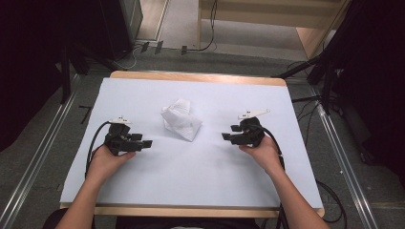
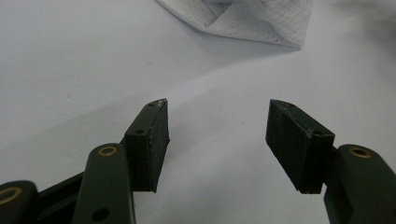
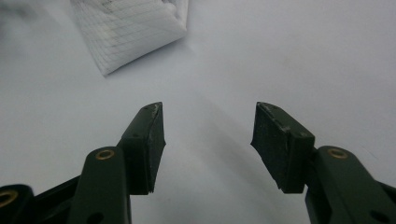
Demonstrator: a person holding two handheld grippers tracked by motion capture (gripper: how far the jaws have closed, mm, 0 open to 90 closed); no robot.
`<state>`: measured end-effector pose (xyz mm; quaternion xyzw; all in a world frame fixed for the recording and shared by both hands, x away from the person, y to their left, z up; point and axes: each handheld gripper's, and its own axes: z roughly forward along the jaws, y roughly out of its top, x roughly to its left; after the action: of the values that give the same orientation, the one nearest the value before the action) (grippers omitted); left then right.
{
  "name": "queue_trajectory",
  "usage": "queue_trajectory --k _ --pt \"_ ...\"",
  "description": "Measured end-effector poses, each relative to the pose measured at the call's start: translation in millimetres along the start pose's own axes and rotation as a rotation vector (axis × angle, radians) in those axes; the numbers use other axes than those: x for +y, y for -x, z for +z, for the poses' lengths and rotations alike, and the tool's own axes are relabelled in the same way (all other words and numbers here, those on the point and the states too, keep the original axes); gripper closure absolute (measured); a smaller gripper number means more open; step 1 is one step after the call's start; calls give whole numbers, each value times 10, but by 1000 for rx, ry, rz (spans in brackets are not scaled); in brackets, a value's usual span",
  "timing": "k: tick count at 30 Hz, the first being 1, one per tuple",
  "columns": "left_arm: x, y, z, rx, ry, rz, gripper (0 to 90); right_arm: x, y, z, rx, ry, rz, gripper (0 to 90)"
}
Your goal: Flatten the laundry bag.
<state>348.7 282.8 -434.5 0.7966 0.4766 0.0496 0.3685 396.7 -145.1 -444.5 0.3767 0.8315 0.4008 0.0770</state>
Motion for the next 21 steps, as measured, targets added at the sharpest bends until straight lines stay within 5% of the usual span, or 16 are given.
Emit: queue_trajectory --k 21 --pt "5 22 -5 -4 -2 6 395 53 -61 -12 25 -19 24 484"
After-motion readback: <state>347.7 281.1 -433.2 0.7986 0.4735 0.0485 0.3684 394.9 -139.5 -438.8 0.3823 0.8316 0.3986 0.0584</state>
